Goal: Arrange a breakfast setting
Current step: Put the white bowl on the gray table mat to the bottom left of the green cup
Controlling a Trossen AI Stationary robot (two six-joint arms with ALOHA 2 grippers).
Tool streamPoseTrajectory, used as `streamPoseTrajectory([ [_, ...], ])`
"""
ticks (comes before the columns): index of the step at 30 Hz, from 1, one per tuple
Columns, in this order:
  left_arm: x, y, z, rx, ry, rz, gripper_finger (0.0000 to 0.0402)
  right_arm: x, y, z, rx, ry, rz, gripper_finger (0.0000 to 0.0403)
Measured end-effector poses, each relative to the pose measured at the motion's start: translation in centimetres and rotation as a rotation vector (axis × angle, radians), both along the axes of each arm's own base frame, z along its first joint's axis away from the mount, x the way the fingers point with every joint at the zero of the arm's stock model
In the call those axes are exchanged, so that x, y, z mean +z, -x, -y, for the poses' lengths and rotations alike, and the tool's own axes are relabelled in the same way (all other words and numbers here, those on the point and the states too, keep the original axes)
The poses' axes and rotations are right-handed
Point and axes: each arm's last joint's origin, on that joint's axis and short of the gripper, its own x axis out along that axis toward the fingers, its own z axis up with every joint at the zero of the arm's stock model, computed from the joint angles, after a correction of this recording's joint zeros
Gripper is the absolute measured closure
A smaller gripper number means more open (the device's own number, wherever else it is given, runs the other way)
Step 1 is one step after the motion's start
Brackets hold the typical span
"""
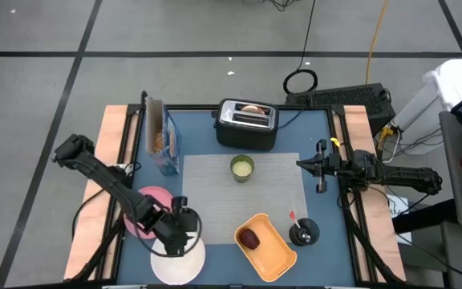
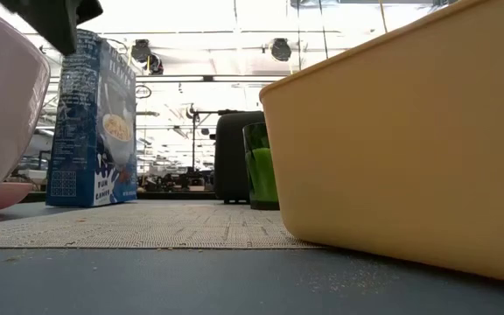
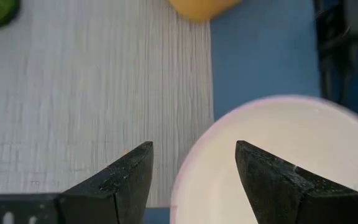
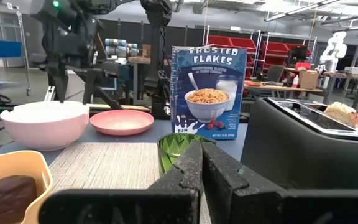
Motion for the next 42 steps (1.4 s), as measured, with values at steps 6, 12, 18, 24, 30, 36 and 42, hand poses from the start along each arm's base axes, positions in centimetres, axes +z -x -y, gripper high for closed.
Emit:
streamPoseTrajectory([
  [6,-2.3,-0.8,0.6,-0.061,-0.053,-0.075,0.0167,0.0,0.0,0.0,0.000,0.000,0.000,0.0401],
  [12,-4.5,-1.7,0.7,-0.112,-0.064,-0.166,0.0167,0.0,0.0,0.0,0.000,0.000,0.000,0.0401],
  [18,-5.3,-2.4,0.1,-0.115,-0.030,-0.219,0.0167,0.0,0.0,0.0,0.000,0.000,0.000,0.0401],
  [24,-5.3,-2.8,-0.5,-0.109,-0.022,-0.224,0.0168,0.0,0.0,0.0,0.000,0.000,0.000,0.0401],
  [30,-5.3,-2.8,-0.5,-0.142,-0.025,-0.225,0.0222,0.0,0.0,0.0,0.000,0.000,0.000,0.0401],
  [36,-5.3,-2.8,-0.4,-0.144,-0.019,-0.228,0.0305,0.0,0.0,0.0,0.000,0.000,0.000,0.0401],
  [42,-5.3,-2.7,-0.3,-0.155,0.010,-0.241,0.0356,0.0,0.0,0.0,0.000,0.000,0.000,0.0401],
])
